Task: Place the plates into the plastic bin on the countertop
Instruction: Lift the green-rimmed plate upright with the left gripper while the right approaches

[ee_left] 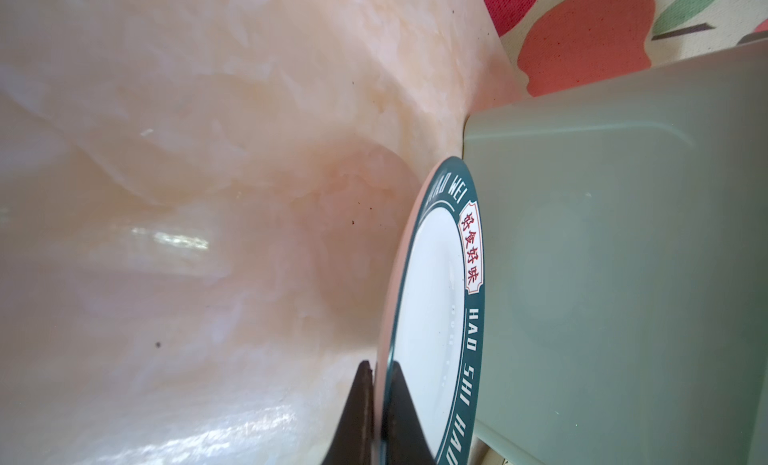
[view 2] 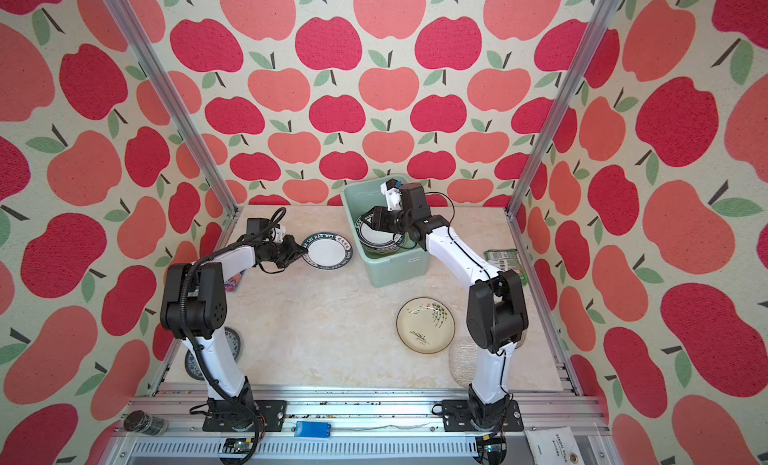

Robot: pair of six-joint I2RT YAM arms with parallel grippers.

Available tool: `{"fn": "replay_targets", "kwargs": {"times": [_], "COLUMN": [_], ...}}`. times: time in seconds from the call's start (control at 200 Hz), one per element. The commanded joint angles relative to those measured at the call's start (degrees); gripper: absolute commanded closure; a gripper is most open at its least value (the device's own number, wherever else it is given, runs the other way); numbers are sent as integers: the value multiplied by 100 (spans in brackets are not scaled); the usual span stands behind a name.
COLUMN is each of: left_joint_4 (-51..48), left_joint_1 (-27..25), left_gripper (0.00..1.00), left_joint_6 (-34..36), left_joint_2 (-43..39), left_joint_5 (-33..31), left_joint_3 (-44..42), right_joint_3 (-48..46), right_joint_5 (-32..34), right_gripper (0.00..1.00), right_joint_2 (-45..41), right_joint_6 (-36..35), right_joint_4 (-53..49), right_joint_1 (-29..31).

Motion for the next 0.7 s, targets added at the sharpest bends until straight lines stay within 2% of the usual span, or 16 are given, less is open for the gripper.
{"fn": "replay_targets", "kwargs": {"times": [0.0, 0.245, 0.485, 0.695], "left_joint_4": [-311, -1071, -1230, -1656], "left_joint_1": [241, 460, 420, 40], "left_gripper": [100, 100, 100, 100], "left_joint_6": [285, 853, 895, 1085], "left_joint_2": [-579, -1243, -1458, -1541], "left_joint_5": [-62, -103, 1003, 1729], "left_joint_3": [101, 782, 1469, 2028], "right_joint_3": [31, 629, 1896, 2877], "right_joint_5": [63, -257, -1046, -1683], "right_gripper": [55, 55, 54, 53], "right_joint_2": [-192, -128, 193, 470], "right_joint_6": [-116, -325, -1161, -1453], "right_joint_4": [75, -199, -1535, -2540], "right_joint_1": [-61, -323, -546, -681]}}
